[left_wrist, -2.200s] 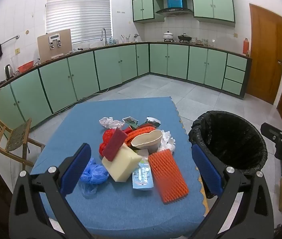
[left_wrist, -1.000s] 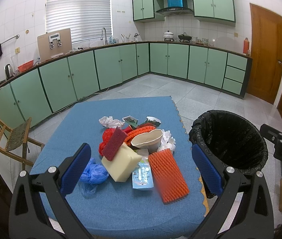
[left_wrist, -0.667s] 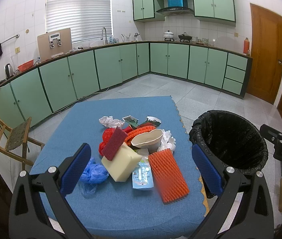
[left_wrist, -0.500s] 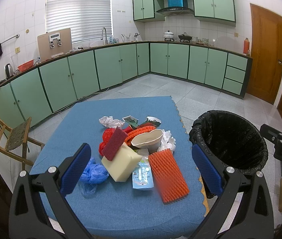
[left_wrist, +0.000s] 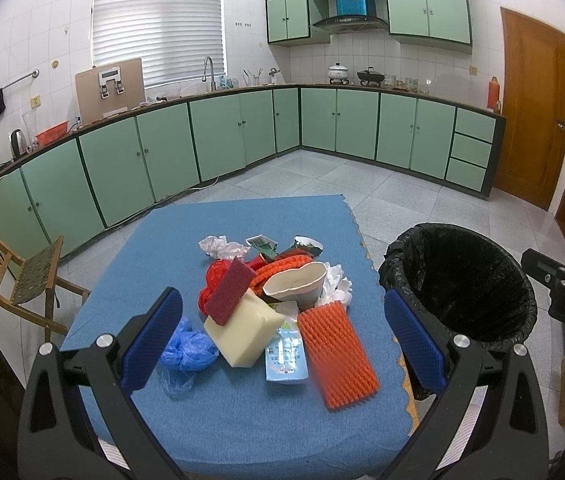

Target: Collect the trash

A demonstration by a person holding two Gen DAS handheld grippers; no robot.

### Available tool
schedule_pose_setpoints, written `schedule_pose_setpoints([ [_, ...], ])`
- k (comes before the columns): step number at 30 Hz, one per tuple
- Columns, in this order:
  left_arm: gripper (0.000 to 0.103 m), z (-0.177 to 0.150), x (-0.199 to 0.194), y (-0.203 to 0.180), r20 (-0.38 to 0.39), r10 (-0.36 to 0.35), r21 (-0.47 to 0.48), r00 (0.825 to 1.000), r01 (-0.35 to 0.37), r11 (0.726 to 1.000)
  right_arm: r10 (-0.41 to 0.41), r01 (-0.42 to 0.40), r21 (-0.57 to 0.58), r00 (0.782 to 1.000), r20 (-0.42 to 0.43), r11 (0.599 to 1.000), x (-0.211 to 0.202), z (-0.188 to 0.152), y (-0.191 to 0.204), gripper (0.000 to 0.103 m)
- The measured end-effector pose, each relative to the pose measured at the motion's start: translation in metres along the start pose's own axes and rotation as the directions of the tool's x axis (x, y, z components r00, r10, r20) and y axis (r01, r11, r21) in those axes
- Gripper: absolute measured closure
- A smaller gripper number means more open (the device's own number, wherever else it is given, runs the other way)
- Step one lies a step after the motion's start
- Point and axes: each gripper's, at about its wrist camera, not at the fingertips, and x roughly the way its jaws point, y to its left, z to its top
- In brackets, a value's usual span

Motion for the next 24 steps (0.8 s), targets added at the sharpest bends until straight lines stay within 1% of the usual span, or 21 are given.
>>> schedule_pose_setpoints([
  [19, 0.005, -0.0017, 0.0008, -0.0004, 0.002, 0.002, 0.002, 1.000, -0.002, 1.000, 0.003, -0.003, 0.001, 1.000, -0.001, 1.000, 0.0003, 0.0011, 0.0002, 0.006],
  [24, 0.005, -0.0047, 0.0061, 0.0081, 0.005, -0.004, 0.015, 1.000, 0.004, 1.000, 0.030, -0.030, -0.002, 1.000, 0.000, 1.000, 0.0037, 0.0003, 0.0067, 0.006],
])
